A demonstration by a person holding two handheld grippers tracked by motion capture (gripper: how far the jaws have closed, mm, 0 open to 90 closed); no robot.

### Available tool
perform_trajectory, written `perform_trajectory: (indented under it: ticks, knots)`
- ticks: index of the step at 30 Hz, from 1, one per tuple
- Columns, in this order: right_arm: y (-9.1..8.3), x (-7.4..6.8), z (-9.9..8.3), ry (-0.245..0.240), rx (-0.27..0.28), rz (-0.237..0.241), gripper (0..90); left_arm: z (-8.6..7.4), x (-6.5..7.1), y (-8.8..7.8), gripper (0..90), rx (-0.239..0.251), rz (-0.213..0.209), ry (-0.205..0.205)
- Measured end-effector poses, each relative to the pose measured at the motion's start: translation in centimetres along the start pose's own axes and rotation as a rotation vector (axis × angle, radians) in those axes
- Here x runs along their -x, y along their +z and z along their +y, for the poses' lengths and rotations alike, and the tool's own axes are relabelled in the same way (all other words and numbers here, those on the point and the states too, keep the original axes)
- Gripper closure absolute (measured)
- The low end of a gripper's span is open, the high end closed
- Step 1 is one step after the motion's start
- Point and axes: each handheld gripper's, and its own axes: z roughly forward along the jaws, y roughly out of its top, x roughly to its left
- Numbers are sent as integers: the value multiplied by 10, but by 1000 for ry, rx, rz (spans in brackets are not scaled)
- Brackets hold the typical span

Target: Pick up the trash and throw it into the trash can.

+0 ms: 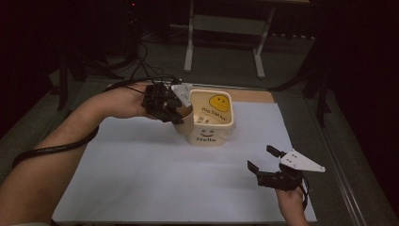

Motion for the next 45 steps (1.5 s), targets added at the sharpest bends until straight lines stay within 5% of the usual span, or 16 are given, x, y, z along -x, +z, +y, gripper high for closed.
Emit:
perform_trajectory:
  ticks: [17, 45]
  knots:
    - [0, 0, 0, -3, 2, 6, 109, 35, -22, -1, 891, -4, 28, 46]
    - [-1, 0, 0, -16, 14, 22, 110, 69, -66, 9, 888, -65, 59, 21]
